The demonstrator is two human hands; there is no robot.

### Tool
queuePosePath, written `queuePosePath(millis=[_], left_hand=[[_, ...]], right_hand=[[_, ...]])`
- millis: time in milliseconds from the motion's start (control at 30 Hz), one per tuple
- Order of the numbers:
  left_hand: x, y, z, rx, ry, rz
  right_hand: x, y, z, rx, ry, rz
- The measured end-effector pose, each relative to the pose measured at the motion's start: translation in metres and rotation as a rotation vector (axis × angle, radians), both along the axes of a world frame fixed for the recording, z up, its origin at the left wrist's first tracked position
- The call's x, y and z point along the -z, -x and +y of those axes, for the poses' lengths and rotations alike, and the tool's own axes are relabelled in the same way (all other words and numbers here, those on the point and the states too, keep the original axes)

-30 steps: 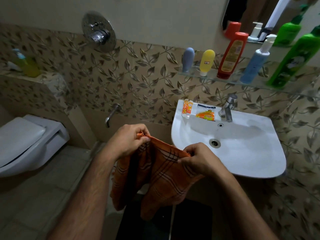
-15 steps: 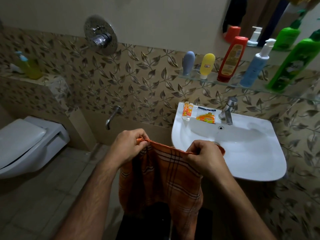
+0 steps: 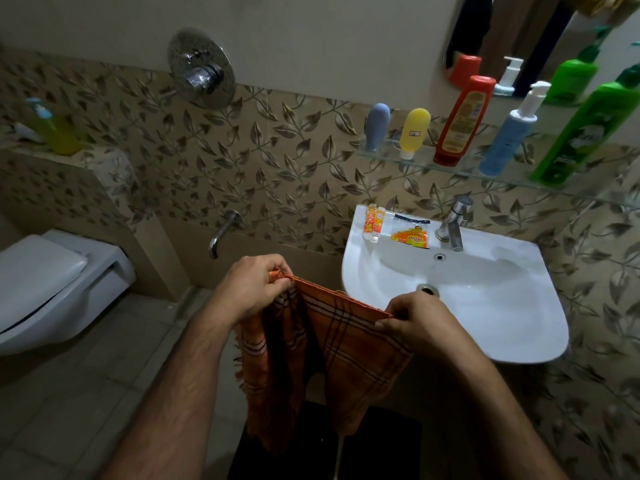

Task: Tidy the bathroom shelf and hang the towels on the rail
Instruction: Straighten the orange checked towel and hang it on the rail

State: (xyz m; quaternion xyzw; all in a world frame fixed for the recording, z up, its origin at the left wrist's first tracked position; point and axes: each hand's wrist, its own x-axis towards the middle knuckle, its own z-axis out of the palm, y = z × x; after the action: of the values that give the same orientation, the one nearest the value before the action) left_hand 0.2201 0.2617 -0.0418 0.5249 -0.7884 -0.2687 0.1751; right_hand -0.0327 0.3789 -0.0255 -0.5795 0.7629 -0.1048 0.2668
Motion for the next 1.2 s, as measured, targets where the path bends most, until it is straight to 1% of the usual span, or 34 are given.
queuePosePath(millis=[100,167,233,300,367,433,533,600,667,733,900,967,1000,1100,1133,1200], left_hand=[[0.001,-0.008,-0.008,-0.042,-0.059,-0.044],[0.005,-0.011,-0.012,-0.07,-0.099,-0.061],[0.014,-0.011,-0.013,-0.109,-0.1,-0.037],[0.022,-0.011,-0.009,-0.136,-0.114,0.035],[0.026,-0.014,-0.004,-0.086,-0.18,0.149],[0.028,-0.016,0.001,0.017,-0.226,0.261],[0.018,-0.006,0.014,0.158,-0.325,0.305],[0.013,0.01,0.02,0.248,-0.346,0.299],[0.012,0.025,0.024,0.33,-0.302,0.244],[0.013,0.036,0.023,0.349,-0.254,0.216],[0.019,0.044,0.021,0.175,-0.089,0.155],[0.018,0.048,0.025,0.137,-0.052,0.129],[0.017,0.051,0.027,0.131,-0.032,0.1],[0.015,0.055,0.029,0.119,0.026,0.031],[0.015,0.055,0.029,0.114,0.03,0.025],[0.014,0.054,0.028,0.101,0.043,0.02]], right_hand=[[-0.001,0.005,0.001,-0.02,0.026,0.046],[0.001,0.004,-0.001,-0.01,0.081,0.06],[0.003,-0.003,-0.004,0.028,0.171,0.023],[0.006,-0.013,-0.009,0.075,0.254,-0.038],[0.008,-0.023,-0.013,0.087,0.296,-0.046],[0.008,-0.03,-0.017,0.059,0.318,-0.033],[0.006,-0.039,-0.019,-0.002,0.318,-0.014],[0.005,-0.046,-0.018,-0.04,0.305,-0.005],[0.004,-0.051,-0.017,-0.078,0.316,0.011],[0.003,-0.052,-0.015,-0.106,0.308,0.032],[-0.005,-0.043,-0.008,-0.1,0.187,0.157],[-0.005,-0.038,-0.005,-0.087,0.132,0.203],[-0.006,-0.036,-0.003,-0.08,0.124,0.194],[-0.012,-0.029,0.002,-0.028,0.137,0.128],[-0.015,-0.026,0.005,0.016,0.169,0.065],[-0.021,-0.023,0.013,0.151,0.286,-0.185]])
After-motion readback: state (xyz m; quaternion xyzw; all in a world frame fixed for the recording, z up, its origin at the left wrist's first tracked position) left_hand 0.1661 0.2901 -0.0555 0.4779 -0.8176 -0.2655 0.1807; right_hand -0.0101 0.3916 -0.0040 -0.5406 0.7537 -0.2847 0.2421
